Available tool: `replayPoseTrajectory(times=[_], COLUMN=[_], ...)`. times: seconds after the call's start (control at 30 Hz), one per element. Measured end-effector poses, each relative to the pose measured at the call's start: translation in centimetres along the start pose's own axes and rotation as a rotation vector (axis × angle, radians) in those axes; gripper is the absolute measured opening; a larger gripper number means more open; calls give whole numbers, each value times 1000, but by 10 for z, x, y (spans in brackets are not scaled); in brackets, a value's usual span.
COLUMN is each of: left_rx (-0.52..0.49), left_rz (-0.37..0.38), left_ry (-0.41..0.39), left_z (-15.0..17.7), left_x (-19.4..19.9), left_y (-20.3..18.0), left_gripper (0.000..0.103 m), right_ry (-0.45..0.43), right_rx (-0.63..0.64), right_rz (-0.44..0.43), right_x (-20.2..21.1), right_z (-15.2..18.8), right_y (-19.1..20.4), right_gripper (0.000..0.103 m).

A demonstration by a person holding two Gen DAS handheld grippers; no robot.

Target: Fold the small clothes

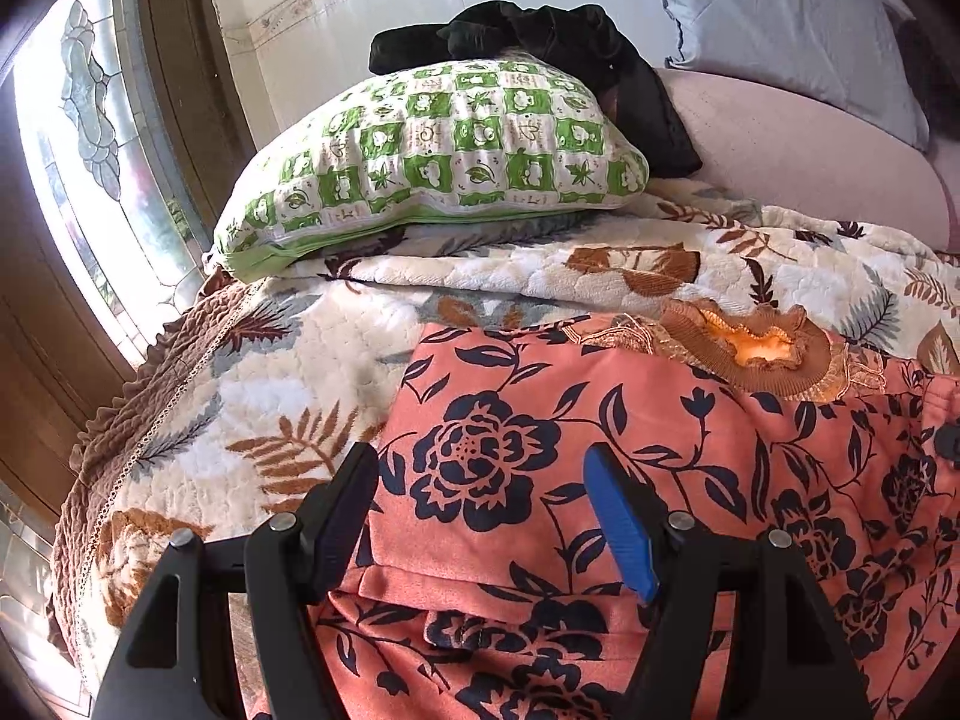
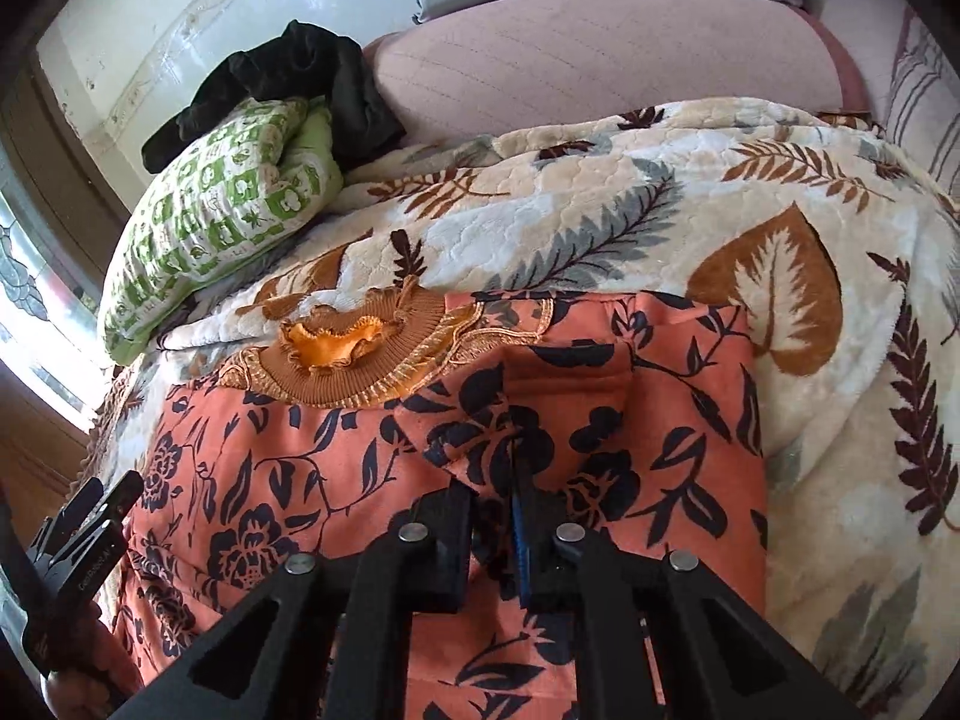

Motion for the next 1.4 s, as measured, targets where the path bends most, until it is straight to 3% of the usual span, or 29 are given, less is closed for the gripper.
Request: replayPoseTrajectory(times=[0.4,0.57,0.63,0.77,0.83,0.93,1.0,1.07,1.13,1.17,1.23,1.27,1.4], left_rx=[3,9,9,12,13,-1,-29,-62,-103,-109,-83,-65,-46], left_rz=[-3,-2,-3,-1,2,24,57,70,63,57,68,72,69], left_ry=[-7,-7,-8,-6,-5,9,56,93,129,145,167,174,151], left_z=[0,-1,-1,-1,-1,1,7,14,20,22,23,23,19], left_x=[2,2,2,1,1,-1,-8,-15,-22,-26,-30,-31,-27], left_y=[0,0,0,0,-1,-8,-17,-26,-34,-35,-32,-29,-27], left_gripper=[72,72,72,72,72,72,72,72,72,72,72,72,72], right_ry=[132,37,-21,-108,-147,-150,-121,-87,6,57,177,187,125], right_rx=[-149,-130,-116,-169,-194,-141,-115,-79,-72,-78,-79,-101,-113], right_rz=[-27,-2,47,139,124,-10,-106,-145,-160,-136,-6,5,8], right_x=[2,19,28,45,51,48,39,27,9,0,-18,-20,-5], right_z=[17,7,1,-12,-16,-20,-19,-17,-11,-7,7,11,3], right_y=[-40,-40,-41,-64,-73,-57,-42,-29,-27,-31,-46,-54,-59], right_gripper=[16,24,31,32,32,32,32,32,32,32,25,10,8])
Point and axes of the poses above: each gripper's, at about its wrist camera, not at the fingertips, and x roughly against the way its jaws point, y to its left, z to its underside, the point moved 4 cm from there along -x, roughly the way its jaws point
